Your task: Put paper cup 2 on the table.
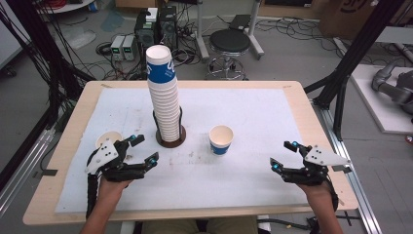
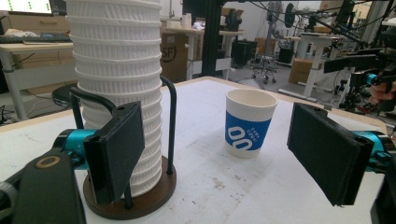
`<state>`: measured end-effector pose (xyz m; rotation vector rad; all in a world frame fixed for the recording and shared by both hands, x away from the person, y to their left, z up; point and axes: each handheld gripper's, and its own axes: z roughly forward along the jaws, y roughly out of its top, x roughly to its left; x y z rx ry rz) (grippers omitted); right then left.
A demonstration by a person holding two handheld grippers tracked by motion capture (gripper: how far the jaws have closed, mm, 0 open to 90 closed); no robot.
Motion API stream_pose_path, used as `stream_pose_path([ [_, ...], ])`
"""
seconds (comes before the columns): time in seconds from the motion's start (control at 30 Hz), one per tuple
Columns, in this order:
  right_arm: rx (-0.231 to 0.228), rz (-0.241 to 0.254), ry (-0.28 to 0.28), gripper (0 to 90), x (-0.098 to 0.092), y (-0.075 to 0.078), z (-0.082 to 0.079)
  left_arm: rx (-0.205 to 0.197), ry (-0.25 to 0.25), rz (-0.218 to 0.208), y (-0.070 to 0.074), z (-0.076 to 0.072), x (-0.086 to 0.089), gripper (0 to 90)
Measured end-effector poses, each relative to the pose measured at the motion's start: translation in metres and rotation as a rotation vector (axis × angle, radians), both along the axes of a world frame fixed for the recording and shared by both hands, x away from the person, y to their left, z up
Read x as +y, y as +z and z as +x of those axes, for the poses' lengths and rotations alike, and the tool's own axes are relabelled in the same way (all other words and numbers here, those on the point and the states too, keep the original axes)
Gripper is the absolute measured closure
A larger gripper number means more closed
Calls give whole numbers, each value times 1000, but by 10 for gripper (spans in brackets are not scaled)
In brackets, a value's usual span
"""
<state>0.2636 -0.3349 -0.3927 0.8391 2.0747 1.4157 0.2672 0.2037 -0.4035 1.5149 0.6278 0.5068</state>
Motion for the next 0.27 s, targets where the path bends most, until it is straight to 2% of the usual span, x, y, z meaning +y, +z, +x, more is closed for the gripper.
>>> stream_pose_path([
  [0.27, 2, 5, -1, 215, -1, 0, 0, 4, -1, 1, -1, 1, 0, 189],
])
